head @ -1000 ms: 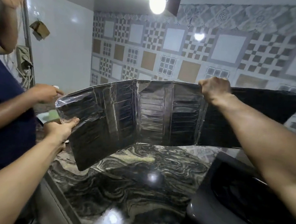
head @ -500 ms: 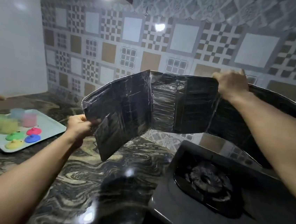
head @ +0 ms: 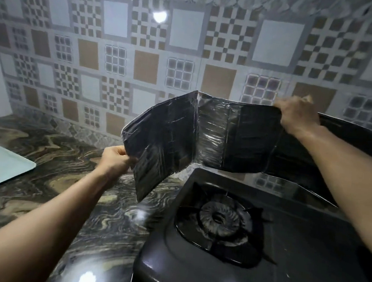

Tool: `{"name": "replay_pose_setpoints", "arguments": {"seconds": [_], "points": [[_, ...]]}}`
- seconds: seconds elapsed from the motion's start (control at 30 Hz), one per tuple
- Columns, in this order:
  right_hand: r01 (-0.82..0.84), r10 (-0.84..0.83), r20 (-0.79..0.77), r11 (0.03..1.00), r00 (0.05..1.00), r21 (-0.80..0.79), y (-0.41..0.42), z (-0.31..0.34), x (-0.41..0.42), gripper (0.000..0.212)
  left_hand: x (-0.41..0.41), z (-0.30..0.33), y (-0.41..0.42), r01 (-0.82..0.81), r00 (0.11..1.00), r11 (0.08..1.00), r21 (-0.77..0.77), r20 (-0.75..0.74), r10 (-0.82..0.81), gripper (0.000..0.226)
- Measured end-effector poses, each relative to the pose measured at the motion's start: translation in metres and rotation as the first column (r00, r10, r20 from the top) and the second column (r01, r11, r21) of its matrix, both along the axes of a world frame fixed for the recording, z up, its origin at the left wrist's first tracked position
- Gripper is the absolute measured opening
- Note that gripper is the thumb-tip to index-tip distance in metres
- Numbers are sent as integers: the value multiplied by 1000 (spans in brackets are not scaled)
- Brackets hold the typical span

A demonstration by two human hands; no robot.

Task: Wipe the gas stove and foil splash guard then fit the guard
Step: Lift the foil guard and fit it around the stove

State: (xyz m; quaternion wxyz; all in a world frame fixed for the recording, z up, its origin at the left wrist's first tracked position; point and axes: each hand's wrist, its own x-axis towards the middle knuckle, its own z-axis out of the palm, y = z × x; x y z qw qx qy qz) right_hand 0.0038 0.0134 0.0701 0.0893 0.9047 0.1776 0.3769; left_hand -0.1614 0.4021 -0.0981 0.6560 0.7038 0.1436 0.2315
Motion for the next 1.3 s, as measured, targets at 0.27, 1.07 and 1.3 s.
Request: {"name": "replay_pose_setpoints", "arguments": {"seconds": [0.27,1.07,1.3], "points": [[93,-95,-86,995,992,-33,-42,-41,23,29,35,-25,-33,13,995,999,33,-97,-9,32],[173,-109,-266,957,958,232,-56,-101,74,13,34,-40,-71,-193,978,951,241,-28,205,29],[212,-90,-358,924,929,319,-63,-102,68,25,25,-42,-85,139,990,965,223,-15,-139,11]]}}
